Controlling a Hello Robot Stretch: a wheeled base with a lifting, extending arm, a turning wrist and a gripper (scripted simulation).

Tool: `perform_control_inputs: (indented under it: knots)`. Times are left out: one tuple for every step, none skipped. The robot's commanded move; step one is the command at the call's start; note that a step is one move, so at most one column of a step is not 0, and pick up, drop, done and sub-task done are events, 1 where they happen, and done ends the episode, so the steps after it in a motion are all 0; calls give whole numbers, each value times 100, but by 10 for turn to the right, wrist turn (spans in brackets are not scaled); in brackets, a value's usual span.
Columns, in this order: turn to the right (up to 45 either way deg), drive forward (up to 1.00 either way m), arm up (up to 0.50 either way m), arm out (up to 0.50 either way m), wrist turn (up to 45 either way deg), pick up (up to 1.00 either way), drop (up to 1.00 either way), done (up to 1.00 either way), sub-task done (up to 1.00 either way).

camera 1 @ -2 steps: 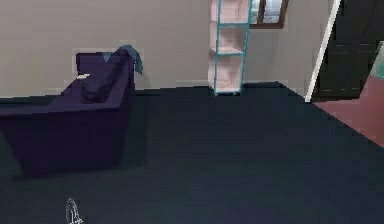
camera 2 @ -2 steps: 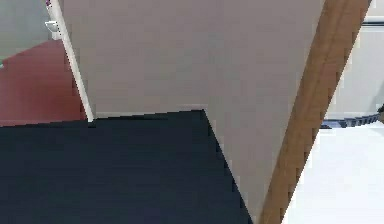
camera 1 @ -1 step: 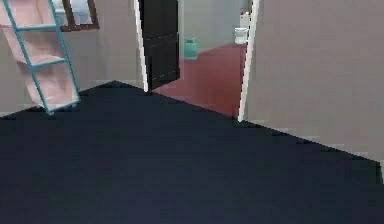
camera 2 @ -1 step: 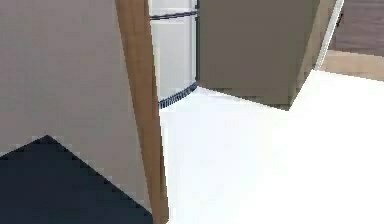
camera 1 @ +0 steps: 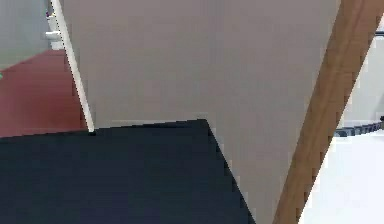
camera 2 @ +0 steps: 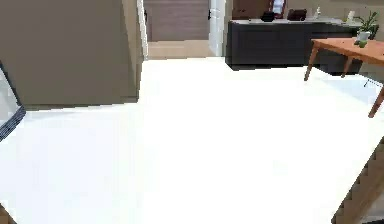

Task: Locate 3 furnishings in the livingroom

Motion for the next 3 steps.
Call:
perform_control_inputs:
  knots:
    - [450,0,0,0,0,0,0,0,0]
    - [120,0,0,0,0,0,0,0,0]
    - [0,15,0,0,0,0,0,0,0]
